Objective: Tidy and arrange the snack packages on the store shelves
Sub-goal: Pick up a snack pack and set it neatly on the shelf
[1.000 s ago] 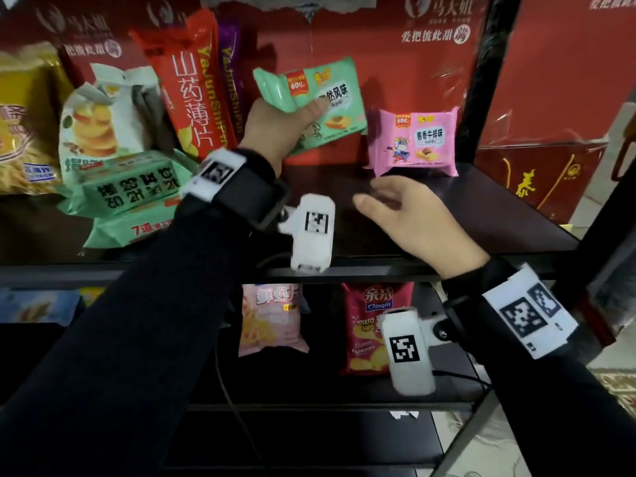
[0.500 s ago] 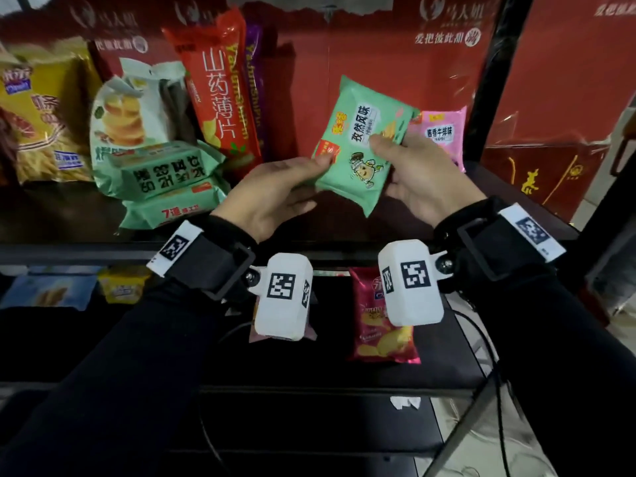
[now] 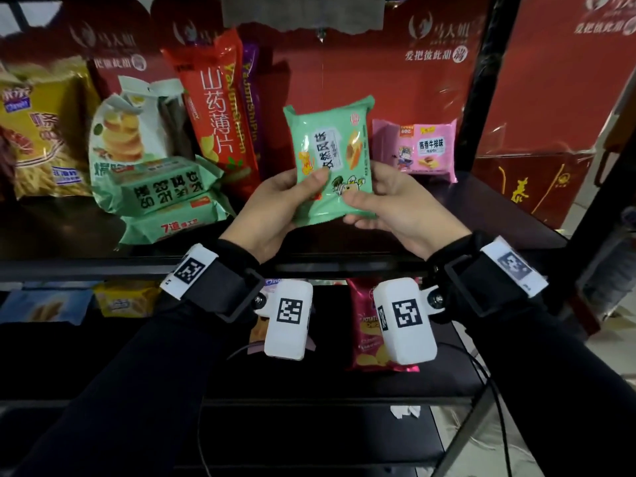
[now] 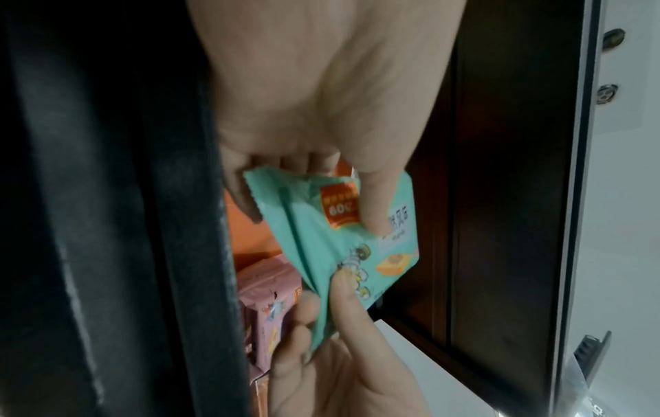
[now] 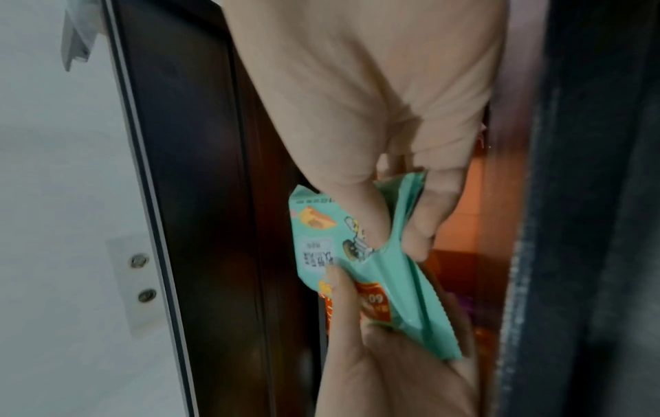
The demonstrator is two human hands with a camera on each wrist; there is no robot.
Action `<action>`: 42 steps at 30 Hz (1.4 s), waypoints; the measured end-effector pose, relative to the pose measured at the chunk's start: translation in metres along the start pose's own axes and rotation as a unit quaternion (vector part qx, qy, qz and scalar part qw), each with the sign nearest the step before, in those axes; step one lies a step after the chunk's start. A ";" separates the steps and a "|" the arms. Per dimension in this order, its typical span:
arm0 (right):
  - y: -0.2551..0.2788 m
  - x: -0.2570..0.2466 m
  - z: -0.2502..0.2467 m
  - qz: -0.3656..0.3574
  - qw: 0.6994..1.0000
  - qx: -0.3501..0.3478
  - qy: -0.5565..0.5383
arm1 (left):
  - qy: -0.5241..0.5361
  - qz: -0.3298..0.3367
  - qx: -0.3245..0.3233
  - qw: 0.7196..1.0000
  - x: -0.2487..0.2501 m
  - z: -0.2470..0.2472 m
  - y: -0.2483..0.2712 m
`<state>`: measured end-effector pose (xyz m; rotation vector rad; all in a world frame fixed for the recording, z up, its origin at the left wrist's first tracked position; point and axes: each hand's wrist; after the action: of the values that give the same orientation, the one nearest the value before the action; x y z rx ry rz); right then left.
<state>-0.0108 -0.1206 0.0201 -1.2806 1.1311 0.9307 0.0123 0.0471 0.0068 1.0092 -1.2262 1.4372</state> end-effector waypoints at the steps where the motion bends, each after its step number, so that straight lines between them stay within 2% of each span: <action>1: 0.000 0.002 0.000 -0.008 1.000 -0.005 0.010 | 0.000 0.008 0.010 1.000 0.000 0.002 0.000; 5: 0.000 0.001 0.001 -0.016 1.000 0.015 -0.011 | -0.019 0.034 0.039 0.998 -0.003 0.007 0.002; 9: -0.004 -0.001 0.000 -0.027 0.996 0.062 -0.055 | -0.038 0.054 0.016 0.998 0.000 0.009 0.003; 11: -0.005 -0.001 -0.001 -0.034 0.997 0.056 -0.050 | -0.015 0.060 -0.001 0.998 0.006 0.009 0.001; 14: -0.006 -0.002 -0.001 -0.034 0.999 0.022 -0.029 | 0.034 0.091 0.007 0.995 0.014 0.011 -0.002; 17: -0.006 -0.009 -0.002 -0.026 0.996 -0.010 -0.081 | 0.035 0.121 0.021 0.992 0.016 0.015 -0.003; 19: -0.006 -0.015 -0.003 -0.042 0.993 -0.001 -0.110 | 0.042 0.130 0.016 0.990 0.014 0.016 -0.003; 24: -0.008 -0.020 -0.003 -0.074 0.992 0.047 -0.096 | 0.075 0.100 -0.002 0.992 0.017 0.019 0.000; 28: -0.008 -0.022 -0.003 -0.071 0.991 0.017 -0.108 | 0.076 0.090 0.037 0.992 0.023 0.022 -0.001; 31: -0.010 -0.026 -0.004 -0.081 0.989 0.048 -0.113 | 0.047 0.104 0.055 0.992 0.029 0.025 -0.002; 34: -0.012 -0.028 -0.002 -0.098 0.986 0.066 -0.117 | 0.071 0.087 0.047 0.993 0.038 0.023 -0.002; 37: -0.012 -0.029 -0.004 -0.105 0.981 0.064 -0.153 | 0.073 0.068 0.036 0.994 0.045 0.018 -0.003; 40: -0.011 -0.031 -0.001 -0.108 0.973 0.053 -0.199 | 0.008 0.091 0.013 0.996 0.047 0.018 0.000; 42: -0.010 -0.032 0.004 -0.107 0.966 0.052 -0.231 | 0.014 0.100 0.026 0.995 0.046 0.021 0.000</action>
<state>-0.0080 -0.1152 0.0535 -1.0052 0.6531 0.9311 0.0030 0.0328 0.0543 0.9186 -1.3049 1.6409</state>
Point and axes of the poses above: each hand's wrist, its own y-axis away from the middle knuckle, its own z-axis out of the palm, x = y × z, and after that the axes turned 14 degrees about x, right-handed
